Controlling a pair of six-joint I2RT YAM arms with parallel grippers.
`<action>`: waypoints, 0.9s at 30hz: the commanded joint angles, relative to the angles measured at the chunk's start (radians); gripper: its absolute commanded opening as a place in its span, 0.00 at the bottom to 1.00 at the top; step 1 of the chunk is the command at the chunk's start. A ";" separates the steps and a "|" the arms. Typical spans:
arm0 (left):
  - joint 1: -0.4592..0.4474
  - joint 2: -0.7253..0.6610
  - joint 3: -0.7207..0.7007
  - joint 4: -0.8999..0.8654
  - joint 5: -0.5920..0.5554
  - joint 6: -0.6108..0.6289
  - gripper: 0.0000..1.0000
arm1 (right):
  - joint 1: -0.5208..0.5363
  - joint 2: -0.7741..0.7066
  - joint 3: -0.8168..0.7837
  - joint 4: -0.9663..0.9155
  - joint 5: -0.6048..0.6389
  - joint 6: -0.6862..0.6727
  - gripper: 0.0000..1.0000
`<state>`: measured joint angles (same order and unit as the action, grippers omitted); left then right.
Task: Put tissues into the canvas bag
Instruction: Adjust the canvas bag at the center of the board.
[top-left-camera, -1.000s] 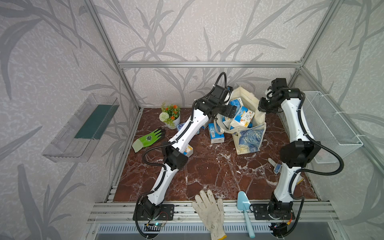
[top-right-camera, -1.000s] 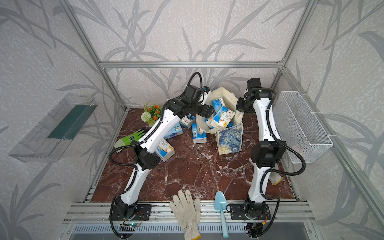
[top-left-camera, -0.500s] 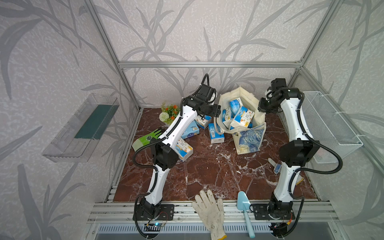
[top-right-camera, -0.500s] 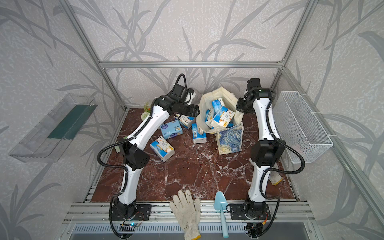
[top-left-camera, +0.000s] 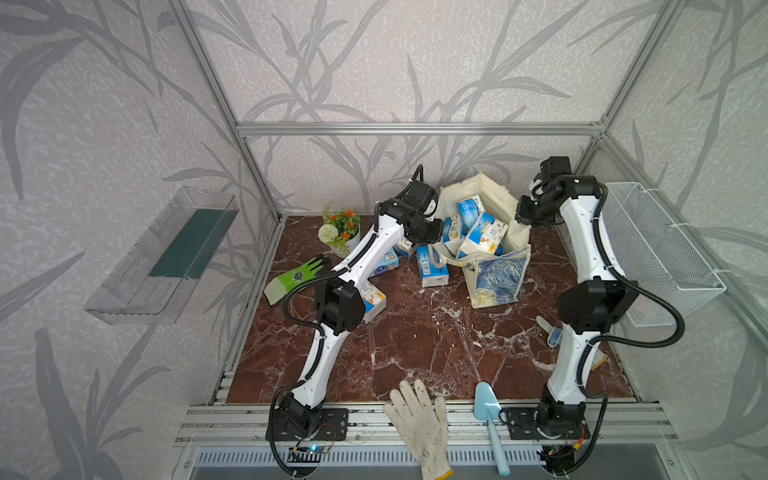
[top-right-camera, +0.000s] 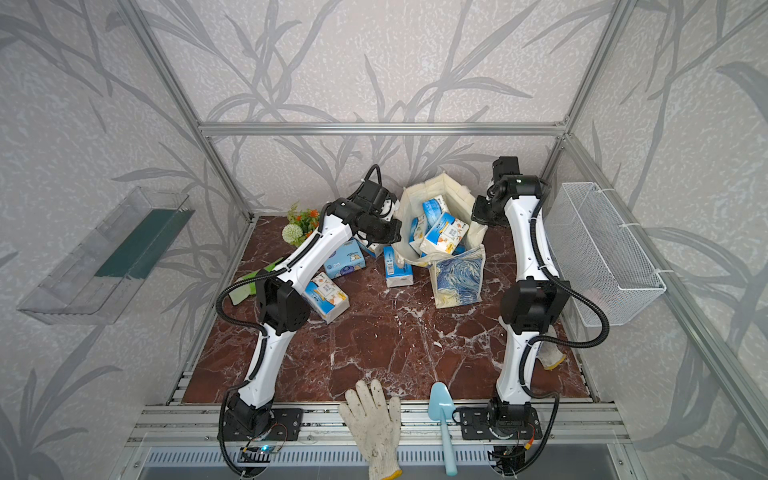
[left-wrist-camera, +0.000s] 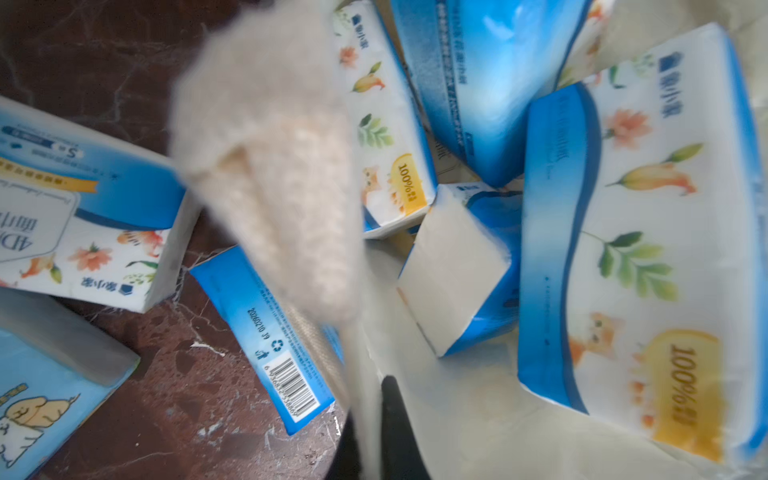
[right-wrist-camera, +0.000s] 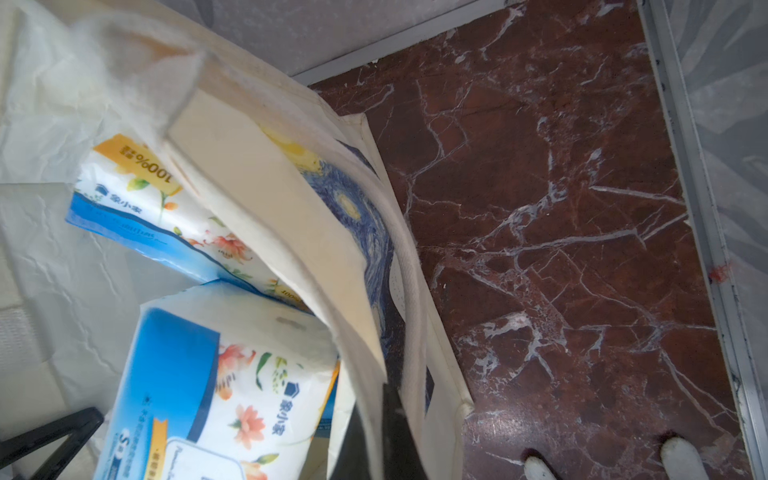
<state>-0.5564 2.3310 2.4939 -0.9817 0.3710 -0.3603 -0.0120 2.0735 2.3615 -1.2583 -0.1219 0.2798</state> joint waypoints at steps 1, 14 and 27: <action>0.004 0.000 0.087 0.043 0.085 -0.002 0.00 | 0.004 0.017 0.042 -0.032 0.041 -0.016 0.00; 0.004 -0.024 0.192 0.068 0.237 0.058 0.00 | 0.003 0.078 0.232 -0.136 0.143 -0.017 0.00; 0.037 -0.003 0.150 0.024 0.184 0.128 0.03 | 0.000 0.074 0.214 -0.136 0.165 -0.020 0.00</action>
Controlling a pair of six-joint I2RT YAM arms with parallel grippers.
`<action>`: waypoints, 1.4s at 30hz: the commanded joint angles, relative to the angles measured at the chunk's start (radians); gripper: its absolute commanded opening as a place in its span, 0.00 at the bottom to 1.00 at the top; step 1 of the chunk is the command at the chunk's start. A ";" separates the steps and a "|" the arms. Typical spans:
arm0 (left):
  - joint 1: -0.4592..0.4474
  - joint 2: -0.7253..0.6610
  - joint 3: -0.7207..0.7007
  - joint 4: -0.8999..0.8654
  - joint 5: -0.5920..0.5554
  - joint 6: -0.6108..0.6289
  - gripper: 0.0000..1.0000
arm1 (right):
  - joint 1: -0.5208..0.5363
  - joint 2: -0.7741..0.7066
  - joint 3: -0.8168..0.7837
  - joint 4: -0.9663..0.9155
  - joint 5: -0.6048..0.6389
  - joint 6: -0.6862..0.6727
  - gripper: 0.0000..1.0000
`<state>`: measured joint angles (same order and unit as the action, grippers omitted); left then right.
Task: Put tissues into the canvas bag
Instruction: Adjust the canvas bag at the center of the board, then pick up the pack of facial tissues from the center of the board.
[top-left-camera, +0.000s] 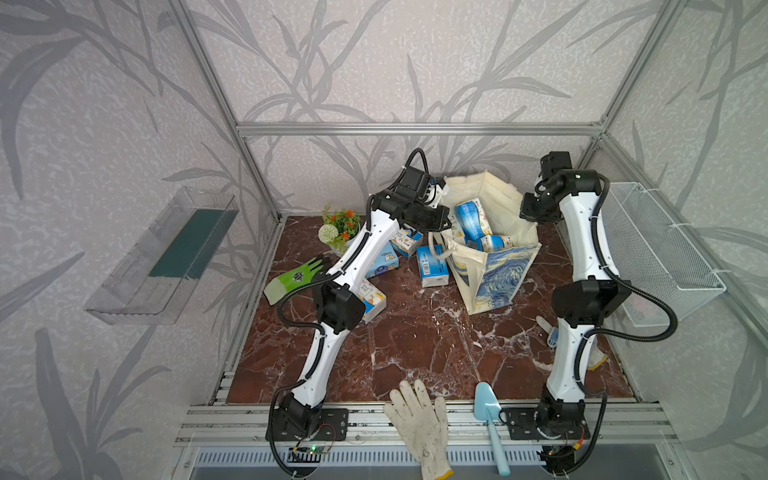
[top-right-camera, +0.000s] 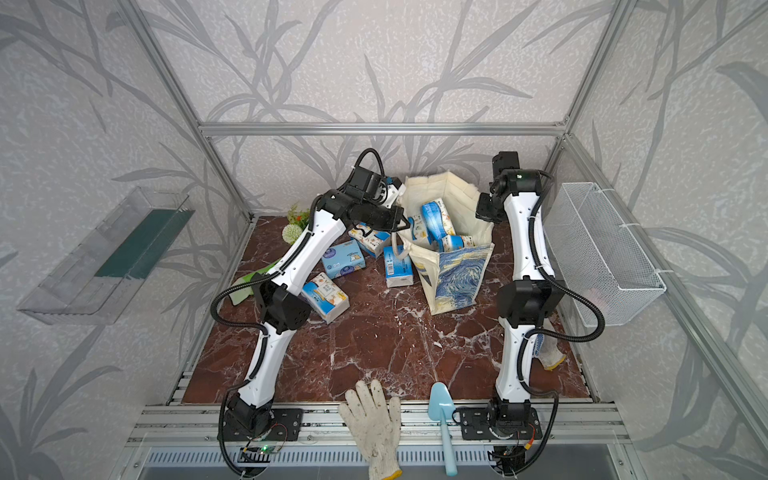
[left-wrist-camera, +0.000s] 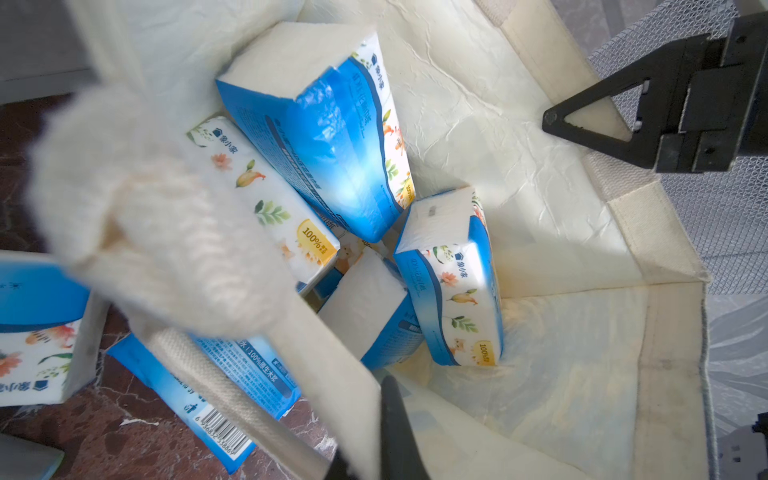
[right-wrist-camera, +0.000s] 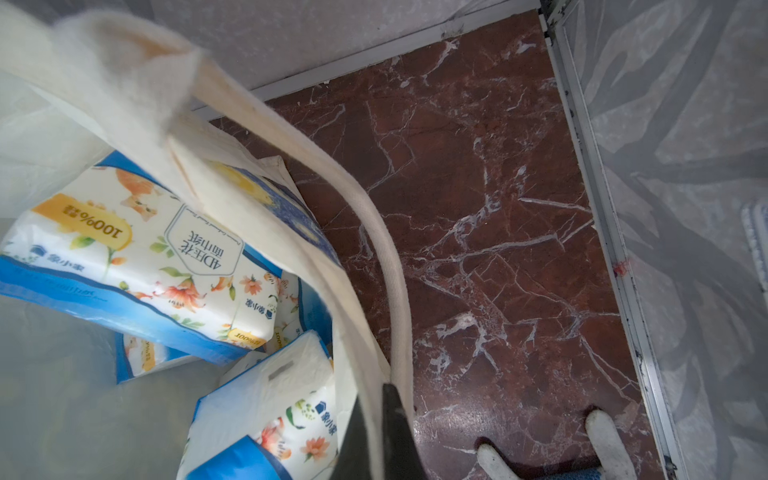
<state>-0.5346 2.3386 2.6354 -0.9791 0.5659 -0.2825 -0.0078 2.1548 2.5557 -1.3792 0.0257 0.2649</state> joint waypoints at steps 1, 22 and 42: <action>0.018 -0.014 0.002 0.015 -0.012 0.056 0.06 | -0.004 -0.007 0.018 -0.013 0.014 -0.002 0.00; 0.101 -0.176 0.020 -0.159 -0.064 0.247 0.93 | -0.003 -0.010 -0.032 0.045 -0.074 0.010 0.00; 0.233 -0.728 -0.927 -0.247 -0.342 1.094 0.98 | -0.003 -0.011 -0.038 0.021 -0.079 -0.022 0.03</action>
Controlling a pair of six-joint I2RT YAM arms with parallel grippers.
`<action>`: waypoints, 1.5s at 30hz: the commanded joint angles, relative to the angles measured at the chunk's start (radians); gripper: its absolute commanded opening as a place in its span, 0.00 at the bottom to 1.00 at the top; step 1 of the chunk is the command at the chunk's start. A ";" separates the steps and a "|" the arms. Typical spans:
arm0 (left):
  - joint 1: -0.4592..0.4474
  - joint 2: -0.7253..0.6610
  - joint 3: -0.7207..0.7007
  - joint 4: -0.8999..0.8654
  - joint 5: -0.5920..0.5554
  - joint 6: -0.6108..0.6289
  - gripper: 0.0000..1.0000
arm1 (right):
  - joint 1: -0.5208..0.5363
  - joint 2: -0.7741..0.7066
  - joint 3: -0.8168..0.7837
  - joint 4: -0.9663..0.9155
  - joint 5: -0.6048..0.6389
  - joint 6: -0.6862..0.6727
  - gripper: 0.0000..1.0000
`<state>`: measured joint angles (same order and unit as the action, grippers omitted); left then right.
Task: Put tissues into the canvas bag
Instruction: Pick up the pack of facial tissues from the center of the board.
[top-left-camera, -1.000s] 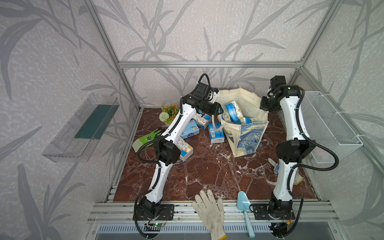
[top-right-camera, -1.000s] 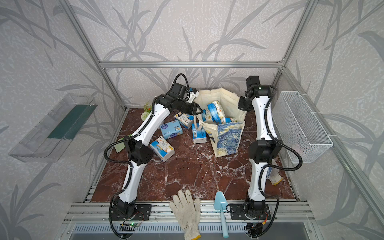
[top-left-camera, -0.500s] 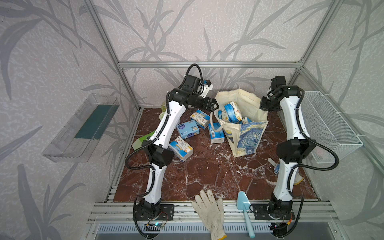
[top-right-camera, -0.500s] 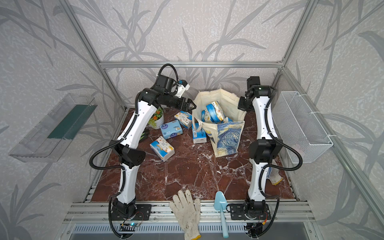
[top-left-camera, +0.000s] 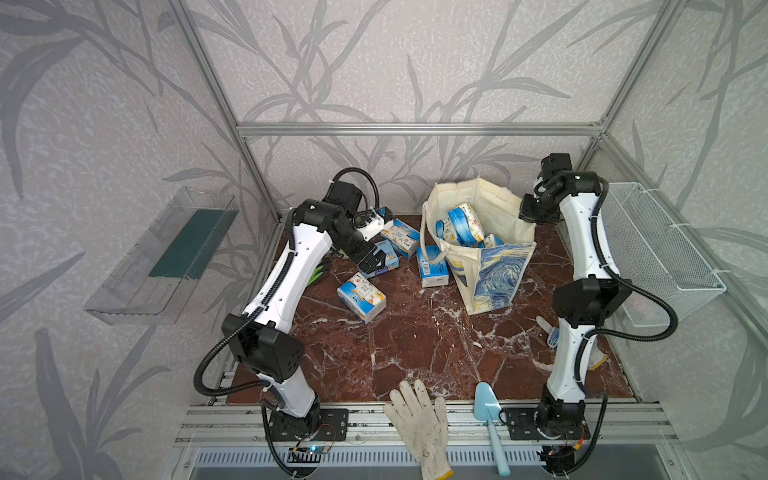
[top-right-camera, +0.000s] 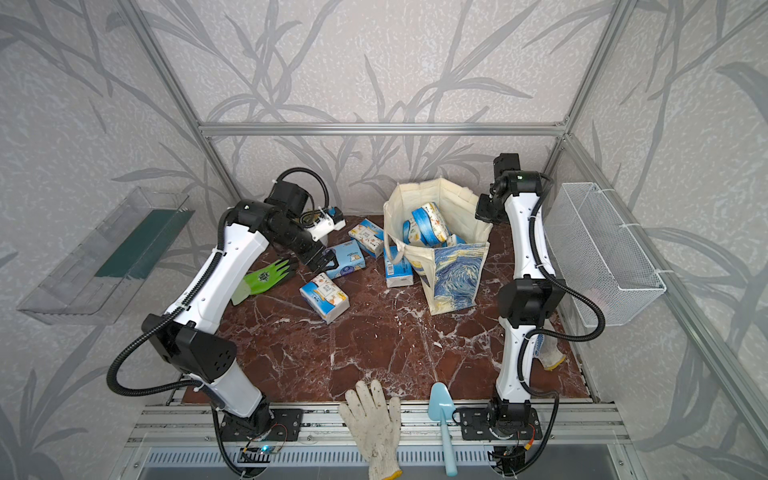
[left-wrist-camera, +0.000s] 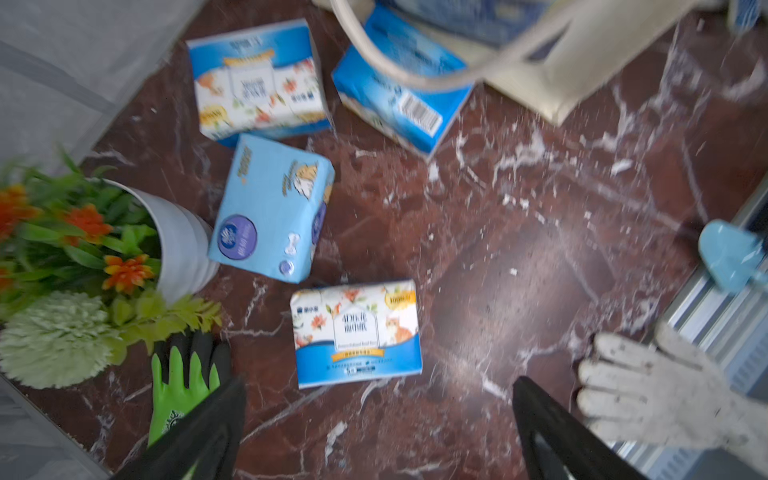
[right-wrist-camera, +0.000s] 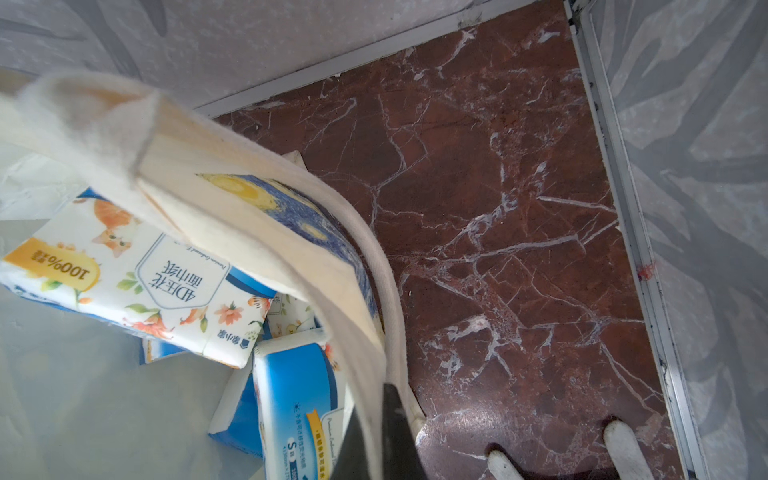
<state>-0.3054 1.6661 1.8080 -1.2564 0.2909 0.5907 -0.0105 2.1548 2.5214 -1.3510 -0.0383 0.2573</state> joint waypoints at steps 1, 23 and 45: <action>0.009 -0.076 -0.148 0.058 -0.061 0.266 0.99 | 0.000 -0.012 -0.010 -0.003 -0.020 -0.014 0.04; 0.136 0.007 -0.390 0.192 0.128 1.315 1.00 | 0.000 -0.027 -0.047 0.014 -0.035 -0.003 0.07; 0.108 0.214 -0.371 0.219 0.047 1.571 1.00 | 0.000 -0.051 -0.038 -0.009 -0.035 -0.024 0.07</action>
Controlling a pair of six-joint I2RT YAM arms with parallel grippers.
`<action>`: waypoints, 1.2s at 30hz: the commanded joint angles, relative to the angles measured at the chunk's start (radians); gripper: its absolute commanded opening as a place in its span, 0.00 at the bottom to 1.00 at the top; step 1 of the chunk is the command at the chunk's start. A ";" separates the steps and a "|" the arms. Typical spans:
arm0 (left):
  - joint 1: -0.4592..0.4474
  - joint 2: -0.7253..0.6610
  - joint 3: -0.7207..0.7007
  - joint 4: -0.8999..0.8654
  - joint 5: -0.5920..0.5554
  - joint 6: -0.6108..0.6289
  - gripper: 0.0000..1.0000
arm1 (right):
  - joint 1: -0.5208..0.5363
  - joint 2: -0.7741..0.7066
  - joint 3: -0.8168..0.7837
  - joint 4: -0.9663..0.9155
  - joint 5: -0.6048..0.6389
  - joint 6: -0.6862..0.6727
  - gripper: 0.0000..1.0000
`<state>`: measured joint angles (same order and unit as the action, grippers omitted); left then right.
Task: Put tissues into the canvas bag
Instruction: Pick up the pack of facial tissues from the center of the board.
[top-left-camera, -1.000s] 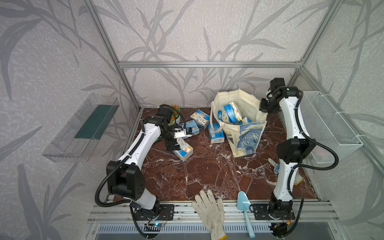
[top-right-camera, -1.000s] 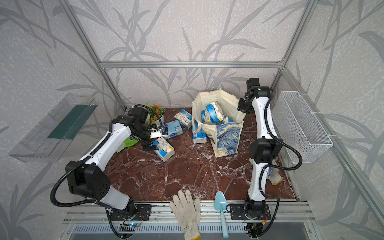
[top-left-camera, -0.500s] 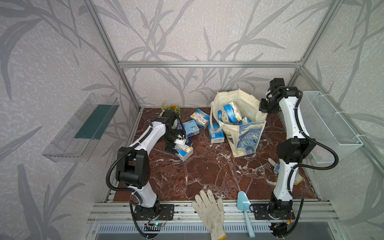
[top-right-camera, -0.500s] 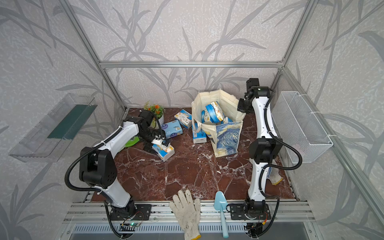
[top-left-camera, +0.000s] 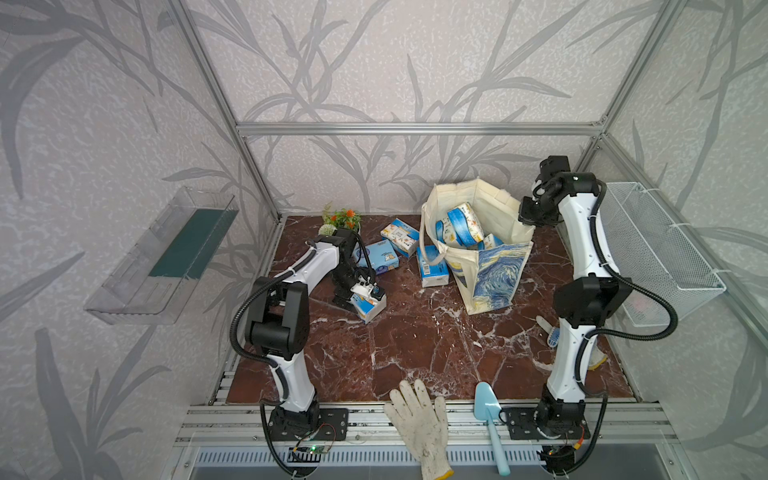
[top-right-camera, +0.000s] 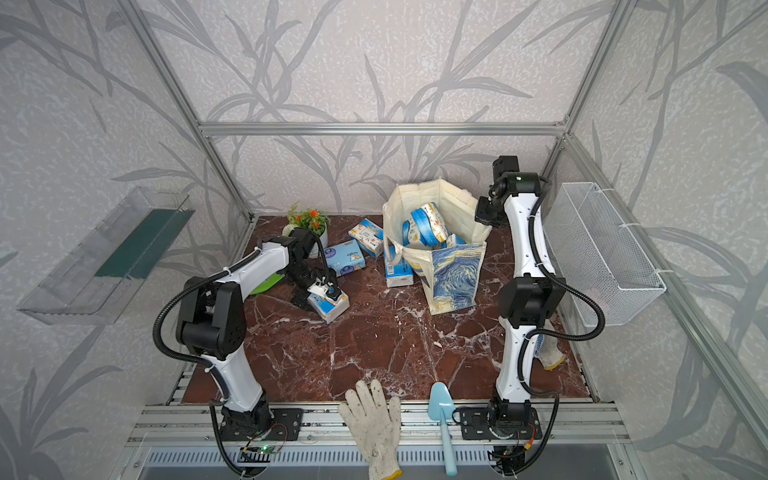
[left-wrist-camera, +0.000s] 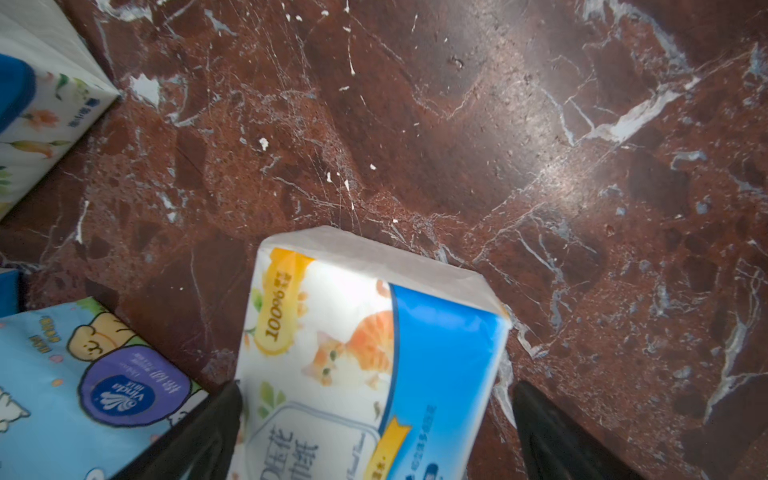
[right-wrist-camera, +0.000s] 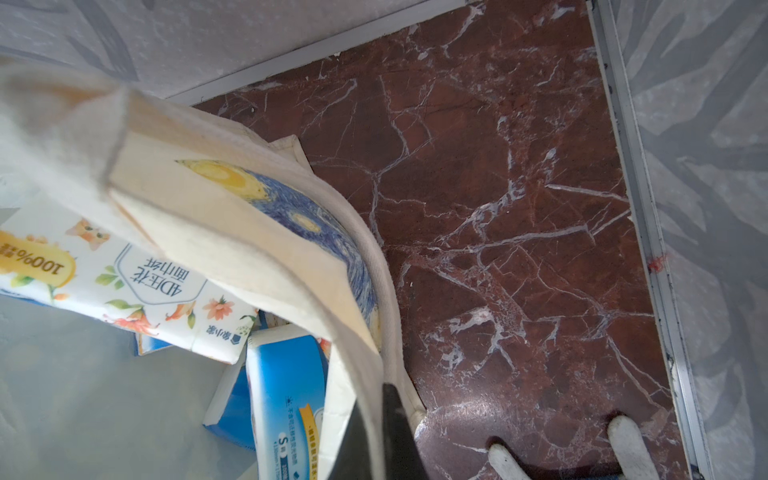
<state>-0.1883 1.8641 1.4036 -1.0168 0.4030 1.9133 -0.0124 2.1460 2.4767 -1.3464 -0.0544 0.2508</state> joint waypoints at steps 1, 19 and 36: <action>-0.013 0.024 0.043 -0.022 -0.062 0.234 1.00 | 0.002 -0.044 0.005 -0.014 -0.018 -0.018 0.07; -0.064 0.072 0.049 -0.070 -0.136 0.174 1.00 | 0.002 -0.052 -0.023 -0.004 -0.018 -0.027 0.07; -0.083 0.009 -0.066 0.004 -0.199 0.090 0.65 | 0.002 -0.070 -0.071 0.021 -0.019 -0.031 0.07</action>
<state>-0.2676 1.8866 1.3624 -0.9775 0.2810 1.8980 -0.0124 2.1143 2.4165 -1.3128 -0.0612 0.2344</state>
